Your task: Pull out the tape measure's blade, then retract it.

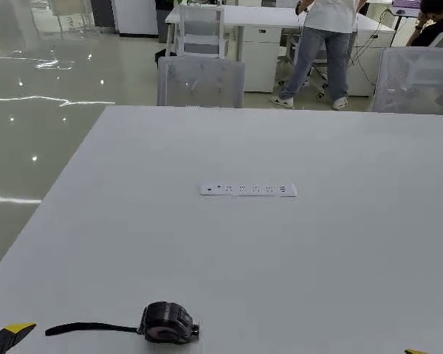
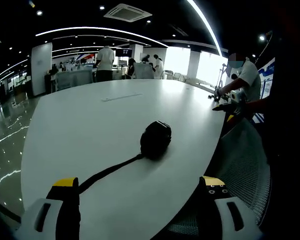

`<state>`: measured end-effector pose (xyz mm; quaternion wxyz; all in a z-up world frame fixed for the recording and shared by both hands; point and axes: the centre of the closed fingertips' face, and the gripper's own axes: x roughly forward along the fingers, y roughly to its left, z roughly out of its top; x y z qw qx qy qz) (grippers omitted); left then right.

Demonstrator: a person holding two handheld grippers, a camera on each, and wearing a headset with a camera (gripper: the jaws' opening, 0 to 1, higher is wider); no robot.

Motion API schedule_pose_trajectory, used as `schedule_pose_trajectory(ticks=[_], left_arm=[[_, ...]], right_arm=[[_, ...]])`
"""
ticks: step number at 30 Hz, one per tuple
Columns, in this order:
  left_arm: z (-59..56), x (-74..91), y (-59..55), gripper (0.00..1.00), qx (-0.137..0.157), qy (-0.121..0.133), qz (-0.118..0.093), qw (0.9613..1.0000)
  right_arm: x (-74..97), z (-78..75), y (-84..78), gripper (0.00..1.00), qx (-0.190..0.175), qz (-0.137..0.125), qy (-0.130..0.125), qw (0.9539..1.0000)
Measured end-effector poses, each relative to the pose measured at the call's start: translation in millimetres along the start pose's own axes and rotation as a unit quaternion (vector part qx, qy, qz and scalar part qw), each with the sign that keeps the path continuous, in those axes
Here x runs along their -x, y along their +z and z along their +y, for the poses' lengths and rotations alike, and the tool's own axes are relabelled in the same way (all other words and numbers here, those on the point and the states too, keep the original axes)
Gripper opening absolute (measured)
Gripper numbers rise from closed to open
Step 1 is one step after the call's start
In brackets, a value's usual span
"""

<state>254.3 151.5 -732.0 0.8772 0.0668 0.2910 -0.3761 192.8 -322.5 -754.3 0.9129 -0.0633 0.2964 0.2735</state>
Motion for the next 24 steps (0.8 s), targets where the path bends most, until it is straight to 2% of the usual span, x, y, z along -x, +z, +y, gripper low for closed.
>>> schedule_pose_trajectory(ticks=[2, 9, 14, 16, 20, 24], left_arm=[[-0.8, -1.0, -0.4, 0.98, 0.002, 0.0, -0.001, 1.0], [-6.1, -7.9, -0.1, 1.0, -0.007, -0.012, -0.005, 0.9999], [-5.3, -13.5, 2.7, 1.0, 0.002, -0.018, -0.007, 0.9998], [-5.1, -15.7, 1.3, 1.0, -0.001, -0.019, -0.002, 0.9998], [-3.5, -20.1, -7.9, 1.0, -0.016, -0.023, 0.025, 0.9993], [-4.8, -23.3, -8.4, 1.0, -0.017, -0.035, 0.038, 0.9985]], right_arm=[[-0.9, -0.6, 0.1, 1.0, -0.013, -0.002, 0.004, 0.9999], [-1.5, -0.9, 3.4, 1.0, -0.006, -0.002, 0.005, 1.0], [-4.0, -1.9, 5.5, 1.0, -0.009, -0.006, 0.004, 0.9999], [-6.5, 2.8, 2.9, 1.0, -0.002, 0.002, 0.008, 1.0], [-11.4, 4.6, 0.2, 1.0, 0.003, 0.01, 0.01, 0.9999], [-19.1, 8.1, 2.3, 1.0, 0.014, 0.019, 0.02, 0.9995]])
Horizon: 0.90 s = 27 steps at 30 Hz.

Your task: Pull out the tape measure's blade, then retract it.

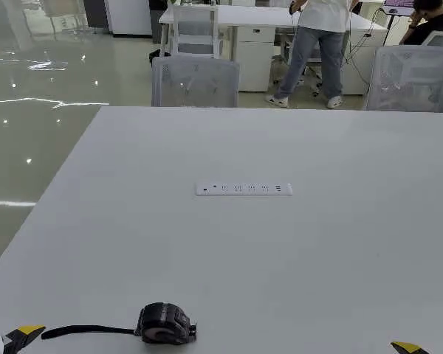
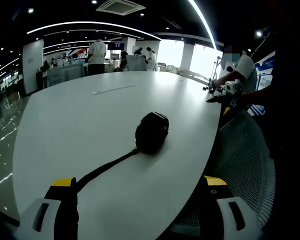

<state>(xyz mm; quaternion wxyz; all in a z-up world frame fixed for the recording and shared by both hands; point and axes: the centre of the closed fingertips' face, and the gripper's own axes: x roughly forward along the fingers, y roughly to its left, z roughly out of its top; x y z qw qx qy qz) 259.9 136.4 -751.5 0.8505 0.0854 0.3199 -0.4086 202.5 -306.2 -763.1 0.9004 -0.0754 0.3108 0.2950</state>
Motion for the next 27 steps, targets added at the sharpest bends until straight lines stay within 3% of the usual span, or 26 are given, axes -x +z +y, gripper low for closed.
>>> schedule_pose_trajectory(ticks=[12, 22, 27], left_arm=[[4.1, -13.6, 14.8, 1.0, -0.05, -0.028, 0.036, 0.9977], [4.3, -25.4, 29.4, 1.0, -0.087, -0.051, 0.06, 0.9931], [5.3, -39.2, 32.8, 1.0, -0.097, -0.07, 0.077, 0.9898]], right_arm=[[-29.6, 8.6, 29.0, 1.0, 0.042, 0.002, 0.036, 0.9985], [-47.6, 19.0, 35.7, 0.99, 0.065, 0.009, 0.062, 0.9959], [-62.5, 26.8, 42.0, 0.98, 0.078, 0.012, 0.081, 0.9935]])
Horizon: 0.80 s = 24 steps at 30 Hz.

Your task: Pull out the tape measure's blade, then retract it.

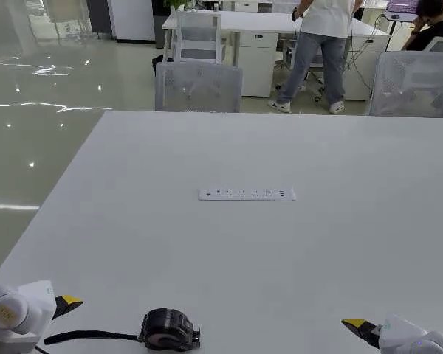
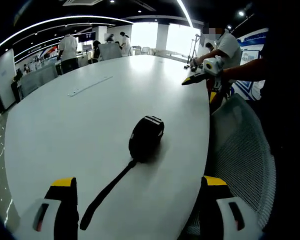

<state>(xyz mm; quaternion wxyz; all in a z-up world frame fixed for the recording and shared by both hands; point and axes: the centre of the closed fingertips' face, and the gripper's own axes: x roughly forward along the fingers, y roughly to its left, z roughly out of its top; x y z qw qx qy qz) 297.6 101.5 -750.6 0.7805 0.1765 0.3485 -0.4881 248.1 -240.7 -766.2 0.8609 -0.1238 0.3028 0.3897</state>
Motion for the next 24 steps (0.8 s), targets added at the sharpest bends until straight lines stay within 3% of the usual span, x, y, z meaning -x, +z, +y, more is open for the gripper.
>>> schedule_pose_trajectory(ticks=[6, 15, 24], left_arm=[[-2.0, -9.9, 5.6, 1.0, -0.028, -0.02, 0.028, 0.999], [-1.7, -20.3, 21.6, 0.99, -0.065, -0.039, 0.048, 0.9959], [-6.3, -28.5, 30.8, 0.98, -0.1, -0.064, 0.08, 0.9897]], right_arm=[[-15.7, -1.0, 13.8, 0.98, 0.013, -0.003, 0.015, 0.9998], [-38.9, 1.4, 27.5, 0.98, 0.042, 0.007, 0.045, 0.9981], [-54.7, 4.1, 46.1, 0.97, 0.064, 0.004, 0.064, 0.9959]])
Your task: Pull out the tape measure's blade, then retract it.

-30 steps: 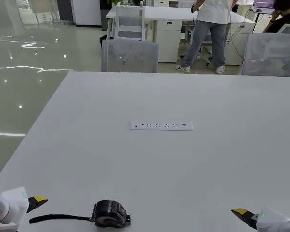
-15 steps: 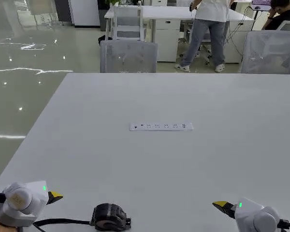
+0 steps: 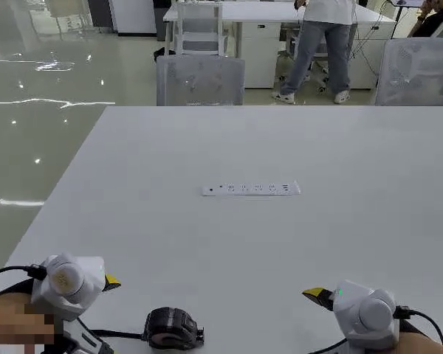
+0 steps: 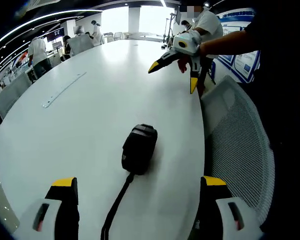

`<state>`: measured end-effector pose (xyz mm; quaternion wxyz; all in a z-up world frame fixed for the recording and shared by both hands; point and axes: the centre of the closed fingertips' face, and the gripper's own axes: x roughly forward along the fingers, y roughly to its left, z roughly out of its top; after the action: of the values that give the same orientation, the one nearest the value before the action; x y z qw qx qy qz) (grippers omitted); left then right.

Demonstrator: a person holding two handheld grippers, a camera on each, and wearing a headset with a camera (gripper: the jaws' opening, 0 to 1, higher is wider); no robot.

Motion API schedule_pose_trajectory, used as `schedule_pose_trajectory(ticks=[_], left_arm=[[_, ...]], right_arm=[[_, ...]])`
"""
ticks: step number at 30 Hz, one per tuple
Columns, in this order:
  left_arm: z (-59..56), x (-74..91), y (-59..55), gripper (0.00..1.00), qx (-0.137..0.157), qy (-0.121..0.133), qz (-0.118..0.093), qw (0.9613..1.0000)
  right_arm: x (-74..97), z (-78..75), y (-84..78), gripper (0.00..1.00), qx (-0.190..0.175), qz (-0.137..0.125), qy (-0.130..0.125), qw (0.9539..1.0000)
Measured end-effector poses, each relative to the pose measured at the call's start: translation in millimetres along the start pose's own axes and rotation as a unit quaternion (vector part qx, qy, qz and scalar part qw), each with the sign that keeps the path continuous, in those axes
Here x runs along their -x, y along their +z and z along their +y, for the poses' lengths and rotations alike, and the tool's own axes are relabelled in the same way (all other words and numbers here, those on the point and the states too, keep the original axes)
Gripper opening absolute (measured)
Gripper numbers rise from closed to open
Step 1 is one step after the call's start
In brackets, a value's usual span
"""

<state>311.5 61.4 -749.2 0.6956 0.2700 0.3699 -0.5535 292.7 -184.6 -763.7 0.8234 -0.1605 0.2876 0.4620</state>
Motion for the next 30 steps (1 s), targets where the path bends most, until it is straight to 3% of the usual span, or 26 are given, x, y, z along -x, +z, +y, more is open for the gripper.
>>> schedule_pose_trajectory(ticks=[8, 12, 15, 16, 17, 21, 24, 25, 30], left_arm=[[-6.8, -8.8, 9.1, 0.97, -0.033, -0.022, 0.046, 0.9982], [-8.2, -9.8, 10.9, 0.91, -0.038, -0.025, 0.049, 0.9978], [-11.2, -11.8, 13.8, 0.88, -0.053, -0.031, 0.064, 0.996], [-13.6, -18.6, 29.8, 0.88, -0.083, -0.037, 0.074, 0.9931], [-13.6, -20.5, 32.5, 0.88, -0.09, -0.039, 0.078, 0.9921], [-13.2, -25.6, 36.3, 0.88, -0.111, -0.046, 0.097, 0.988], [-8.5, -25.8, 35.0, 0.87, -0.148, -0.045, 0.131, 0.9792], [-8.3, -26.4, 38.3, 0.87, -0.157, -0.047, 0.132, 0.9776], [-1.6, -30.6, 46.4, 0.87, -0.145, -0.051, 0.141, 0.978]], right_arm=[[-14.7, 5.5, 22.1, 0.96, 0.012, -0.014, 0.017, 0.9997], [-16.7, 6.2, 24.1, 0.95, 0.014, -0.015, 0.019, 0.9996], [-22.3, 8.3, 27.9, 0.94, 0.018, -0.014, 0.026, 0.9994], [-36.3, 13.3, 38.1, 0.94, 0.03, -0.012, 0.04, 0.9987], [-39.6, 14.9, 40.8, 0.94, 0.033, -0.012, 0.043, 0.9984], [-48.6, 21.7, 47.0, 0.93, 0.044, -0.009, 0.056, 0.9974], [-55.5, 24.8, 49.6, 0.92, 0.037, -0.01, 0.067, 0.997], [-58.5, 25.4, 49.6, 0.92, 0.036, -0.009, 0.068, 0.997], [-69.1, 32.7, 51.9, 0.9, 0.039, -0.006, 0.082, 0.9958]])
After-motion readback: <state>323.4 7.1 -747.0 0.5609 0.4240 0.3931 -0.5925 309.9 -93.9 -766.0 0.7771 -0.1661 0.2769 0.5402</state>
